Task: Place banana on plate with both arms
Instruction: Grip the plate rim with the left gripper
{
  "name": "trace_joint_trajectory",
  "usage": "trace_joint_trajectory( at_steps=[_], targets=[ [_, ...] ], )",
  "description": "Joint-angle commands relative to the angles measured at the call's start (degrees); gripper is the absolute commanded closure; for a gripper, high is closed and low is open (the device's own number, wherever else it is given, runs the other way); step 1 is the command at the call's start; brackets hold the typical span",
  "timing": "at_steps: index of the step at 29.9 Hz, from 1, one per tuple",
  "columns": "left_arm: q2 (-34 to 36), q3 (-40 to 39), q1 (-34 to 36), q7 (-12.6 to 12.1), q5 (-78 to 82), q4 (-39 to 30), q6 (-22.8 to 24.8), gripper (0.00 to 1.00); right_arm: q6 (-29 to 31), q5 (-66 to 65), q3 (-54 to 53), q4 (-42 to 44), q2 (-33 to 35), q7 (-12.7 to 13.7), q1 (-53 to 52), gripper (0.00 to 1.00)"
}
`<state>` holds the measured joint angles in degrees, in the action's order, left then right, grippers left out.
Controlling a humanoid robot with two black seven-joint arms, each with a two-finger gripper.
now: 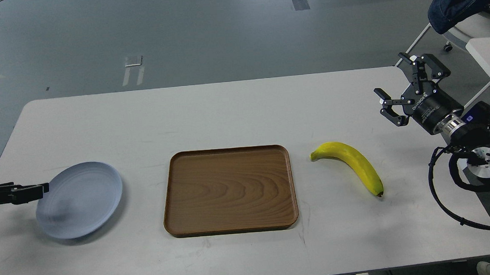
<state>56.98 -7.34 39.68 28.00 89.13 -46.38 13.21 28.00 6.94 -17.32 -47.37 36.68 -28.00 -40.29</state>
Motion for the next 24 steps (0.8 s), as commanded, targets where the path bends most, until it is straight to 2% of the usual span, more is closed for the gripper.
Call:
trace_joint_trajectory(
  at_steps=[1, 6, 11, 13, 15, 17, 18, 19, 21, 22, 23, 24],
  targets=[
    [-1.17, 0.05, -1.97, 0.00, -2.55, 1.20, -0.64, 0.05, 0.00, 0.00, -0.08, 0.00, 0.06, 0.00, 0.04, 0.00],
    [-1.96, 0.05, -3.73, 0.00, -4.57, 2.43, -0.55, 0.10, 0.00, 0.00, -0.09, 0.00, 0.06, 0.00, 0.04, 0.00],
    [-2.49, 0.05, -4.26, 0.00, -5.81, 2.43, -0.55, 0.21, 0.00, 0.00, -0.09, 0.00, 0.32, 0.00, 0.04, 0.00],
    [-2.58, 0.05, -4.26, 0.00, -5.90, 2.43, -0.55, 0.29, 0.00, 0.00, -0.08, 0.00, 0.32, 0.00, 0.04, 0.00],
    [-2.58, 0.14, -4.26, 0.00, -5.90, 2.43, -0.55, 0.32, 0.00, 0.00, 0.00, 0.00, 0.32, 0.00, 0.04, 0.00],
    [-3.01, 0.14, -4.35, 0.00, -5.89, 2.43, -0.55, 0.46, 0.00, 0.00, -0.09, 0.00, 0.32, 0.00, 0.04, 0.00],
    [-3.10, 0.14, -4.26, 0.00, -5.81, 2.43, -0.55, 0.58, 0.00, 0.00, -0.09, 0.00, 0.32, 0.00, 0.04, 0.00],
    [-3.19, 0.14, -4.26, 0.00, -5.81, 2.43, -0.55, 0.64, 0.00, 0.00, -0.09, 0.00, 0.32, 0.00, 0.04, 0.00],
    [-3.19, 0.14, -4.26, 0.00, -5.81, 2.43, -0.46, 0.81, 0.00, 0.00, -0.09, 0.00, 0.32, 0.00, 0.04, 0.00],
    [-3.19, 0.14, -4.26, 0.00, -5.81, 2.43, -0.46, 0.81, 0.00, 0.00, -0.09, 0.00, 0.32, 0.00, 0.04, 0.00],
    [-3.19, 0.14, -4.26, 0.00, -5.72, 2.43, -0.37, 0.94, 0.00, 0.00, 0.00, 0.00, 0.32, 0.00, 0.04, 0.00],
    [-3.19, 0.14, -4.26, 0.00, -5.63, 2.43, -0.37, 1.00, 0.00, 0.00, 0.00, 0.00, 0.32, 0.00, 0.04, 0.00]
  ],
)
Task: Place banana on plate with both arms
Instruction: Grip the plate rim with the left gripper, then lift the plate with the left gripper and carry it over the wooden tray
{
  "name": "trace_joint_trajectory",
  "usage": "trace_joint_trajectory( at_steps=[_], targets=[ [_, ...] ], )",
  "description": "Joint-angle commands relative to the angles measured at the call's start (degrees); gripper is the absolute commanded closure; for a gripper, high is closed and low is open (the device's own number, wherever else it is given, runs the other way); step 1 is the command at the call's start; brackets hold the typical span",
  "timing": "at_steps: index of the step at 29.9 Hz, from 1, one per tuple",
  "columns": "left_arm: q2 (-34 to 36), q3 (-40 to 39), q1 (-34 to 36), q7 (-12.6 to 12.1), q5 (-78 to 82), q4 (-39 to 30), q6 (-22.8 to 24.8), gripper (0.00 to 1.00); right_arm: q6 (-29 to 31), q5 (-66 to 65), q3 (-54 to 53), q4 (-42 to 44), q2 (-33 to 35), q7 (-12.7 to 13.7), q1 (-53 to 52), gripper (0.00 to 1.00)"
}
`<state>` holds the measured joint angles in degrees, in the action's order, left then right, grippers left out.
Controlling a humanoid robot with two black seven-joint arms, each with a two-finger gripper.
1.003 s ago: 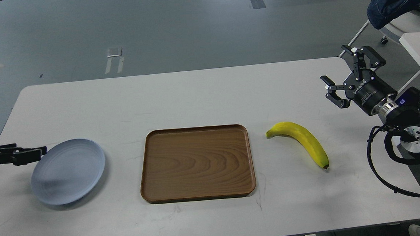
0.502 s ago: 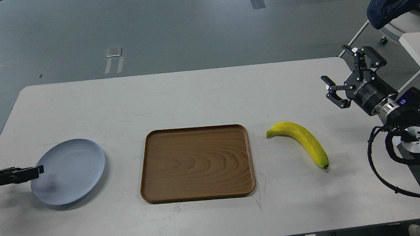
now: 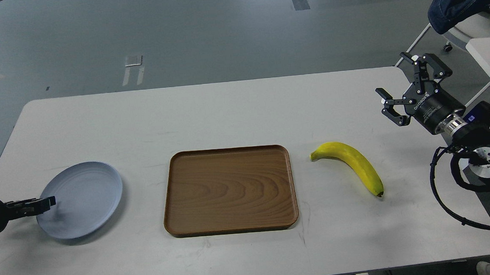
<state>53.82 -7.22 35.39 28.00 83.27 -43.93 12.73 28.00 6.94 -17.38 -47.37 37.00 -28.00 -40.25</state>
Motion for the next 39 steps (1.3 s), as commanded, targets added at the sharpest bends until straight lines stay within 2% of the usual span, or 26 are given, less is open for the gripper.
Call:
trace_joint_trajectory(
  at_steps=[1, 15, 19, 22, 24, 29, 32, 39],
  targets=[
    [-0.03, 0.01, 0.03, 0.00, 0.22, -0.02, 0.10, 1.00, 0.00, 0.00, -0.02, 0.00, 0.00, 0.00, 0.00, 0.00],
    [0.32, -0.25, 2.14, 0.00, -6.71, -0.81, 1.07, 1.00, 0.00, 0.00, 0.07, 0.00, 0.00, 0.00, 0.00, 0.00],
    [0.76, -0.16, 5.99, 0.00, -11.55, -1.77, 5.71, 1.00, 0.00, 0.00, 0.07, 0.00, 0.00, 0.00, 0.00, 0.00],
    [1.02, -0.16, 11.00, 0.00, -11.56, -4.31, 9.59, 1.00, 0.00, 0.00, 0.07, 0.09, 0.00, 0.00, -0.09, 0.00],
    [1.11, -0.07, 12.07, 0.00, -11.12, -6.08, 9.68, 1.00, 0.00, 0.00, 0.07, 0.17, 0.00, 0.00, -0.09, 0.00],
    [0.50, -0.16, 16.37, 0.00, -7.27, -16.61, 9.42, 1.00, 0.00, 0.00, 0.07, 0.52, 0.00, 0.00, -0.09, 0.00],
    [0.15, -0.16, 17.78, 0.00, -3.39, -18.38, 9.51, 1.00, 0.00, 0.00, -0.02, 0.70, 0.35, 0.00, -0.09, 0.00],
    [-8.72, 0.01, 21.30, 0.00, 0.66, -19.00, 10.12, 1.00, 0.00, 0.00, 0.07, 0.79, 2.46, 0.00, 0.17, 0.00]
  ],
)
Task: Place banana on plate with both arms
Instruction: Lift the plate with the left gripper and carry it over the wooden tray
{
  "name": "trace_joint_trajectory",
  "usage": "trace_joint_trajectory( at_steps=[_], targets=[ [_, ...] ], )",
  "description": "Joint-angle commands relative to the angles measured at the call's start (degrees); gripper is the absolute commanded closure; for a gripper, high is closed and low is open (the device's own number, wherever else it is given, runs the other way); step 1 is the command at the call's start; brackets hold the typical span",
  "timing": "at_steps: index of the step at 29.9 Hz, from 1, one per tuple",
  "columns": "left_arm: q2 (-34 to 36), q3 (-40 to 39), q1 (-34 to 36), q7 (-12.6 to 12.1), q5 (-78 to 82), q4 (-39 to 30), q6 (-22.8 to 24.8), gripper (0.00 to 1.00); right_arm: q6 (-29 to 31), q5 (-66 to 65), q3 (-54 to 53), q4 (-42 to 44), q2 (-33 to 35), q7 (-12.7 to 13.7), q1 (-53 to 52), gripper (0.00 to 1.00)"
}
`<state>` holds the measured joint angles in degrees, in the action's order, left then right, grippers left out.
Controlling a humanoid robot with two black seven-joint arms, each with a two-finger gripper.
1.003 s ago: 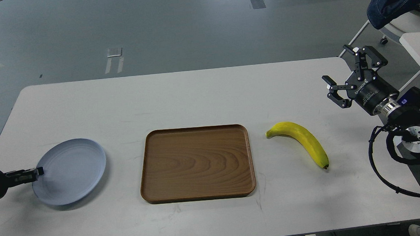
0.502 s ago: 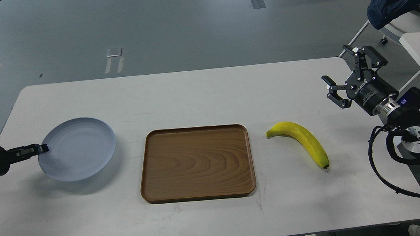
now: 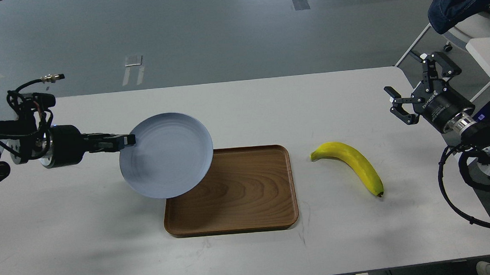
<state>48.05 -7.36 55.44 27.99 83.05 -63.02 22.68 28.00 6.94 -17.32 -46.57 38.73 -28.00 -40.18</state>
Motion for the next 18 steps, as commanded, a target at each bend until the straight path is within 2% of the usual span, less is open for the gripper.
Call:
trace_joint_trajectory(
  at_steps=[1, 8, 18],
  targets=[
    [-4.26, 0.15, 1.51, 0.01, 1.15, 0.00, 0.61, 1.00, 0.00, 0.00, 0.00, -0.01, 1.08, 0.00, 0.10, 0.00],
    [-14.36, 0.76, 1.95, 0.01, 6.06, 2.19, 2.10, 1.00, 0.00, 0.00, 0.09, 0.08, 2.40, 0.00, 0.98, 0.00],
    [-27.39, 5.07, 3.71, 0.01, 7.48, 14.84, 2.02, 1.00, 0.00, 0.00, 1.06, 0.08, 4.07, 0.00, 1.33, 0.00]
  ],
)
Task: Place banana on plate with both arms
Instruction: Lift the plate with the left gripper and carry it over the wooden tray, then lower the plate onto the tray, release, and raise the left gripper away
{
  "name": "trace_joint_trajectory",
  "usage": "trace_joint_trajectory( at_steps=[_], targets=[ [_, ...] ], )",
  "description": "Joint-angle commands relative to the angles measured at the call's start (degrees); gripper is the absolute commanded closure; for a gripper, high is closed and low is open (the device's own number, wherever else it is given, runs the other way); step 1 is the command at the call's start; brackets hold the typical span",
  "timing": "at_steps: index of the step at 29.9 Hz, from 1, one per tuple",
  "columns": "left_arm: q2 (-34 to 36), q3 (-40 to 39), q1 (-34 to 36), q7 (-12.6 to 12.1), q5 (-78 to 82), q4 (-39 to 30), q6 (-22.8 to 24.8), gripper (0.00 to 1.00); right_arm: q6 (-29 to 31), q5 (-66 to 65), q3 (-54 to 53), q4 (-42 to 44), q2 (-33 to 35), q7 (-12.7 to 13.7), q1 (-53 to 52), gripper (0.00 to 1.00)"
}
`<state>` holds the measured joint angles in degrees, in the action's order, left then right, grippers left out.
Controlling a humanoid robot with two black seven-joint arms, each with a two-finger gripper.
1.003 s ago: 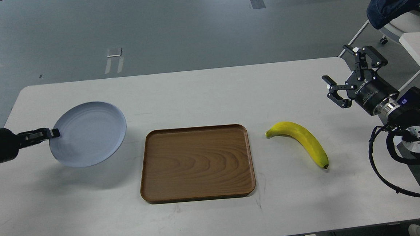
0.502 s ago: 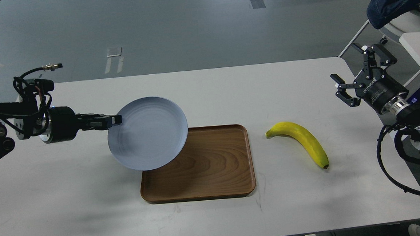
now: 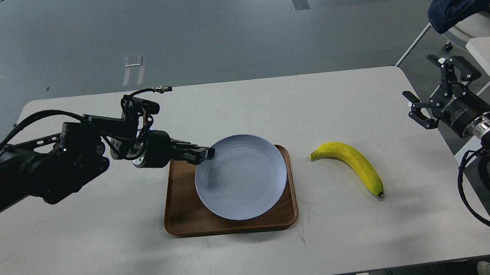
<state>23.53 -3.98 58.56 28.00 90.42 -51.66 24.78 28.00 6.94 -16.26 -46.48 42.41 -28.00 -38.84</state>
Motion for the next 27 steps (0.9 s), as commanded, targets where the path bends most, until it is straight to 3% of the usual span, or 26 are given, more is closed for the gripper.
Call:
trace_joint_trajectory(
  at_steps=[1, 10, 19, 24, 27],
  targets=[
    [-3.40, 2.22, 0.59, 0.00, 0.02, 4.36, -0.17, 1.00, 0.00, 0.00, 0.00, -0.01, 0.48, 0.00, 0.00, 0.00],
    [-8.85, 4.07, 0.07, 0.00, -0.15, 13.24, -0.70, 1.00, 0.00, 0.00, 0.00, -0.10, 1.36, 0.00, 0.08, 0.00],
    [-9.21, 4.07, 0.07, 0.00, -0.33, 14.13, -1.41, 1.00, 0.00, 0.00, 0.00, -0.36, 1.36, 0.00, 0.00, 0.00],
    [-9.12, 4.07, 0.42, 0.00, -0.68, 13.69, 0.26, 0.86, 0.00, 0.00, 0.00, -0.36, 1.36, 0.00, 0.00, 0.00],
    [-9.12, 3.89, 0.68, 0.00, -0.86, 13.43, 1.32, 0.56, 0.00, 0.00, 0.00, -0.36, 1.36, 0.00, 0.08, 0.00]
  ],
)
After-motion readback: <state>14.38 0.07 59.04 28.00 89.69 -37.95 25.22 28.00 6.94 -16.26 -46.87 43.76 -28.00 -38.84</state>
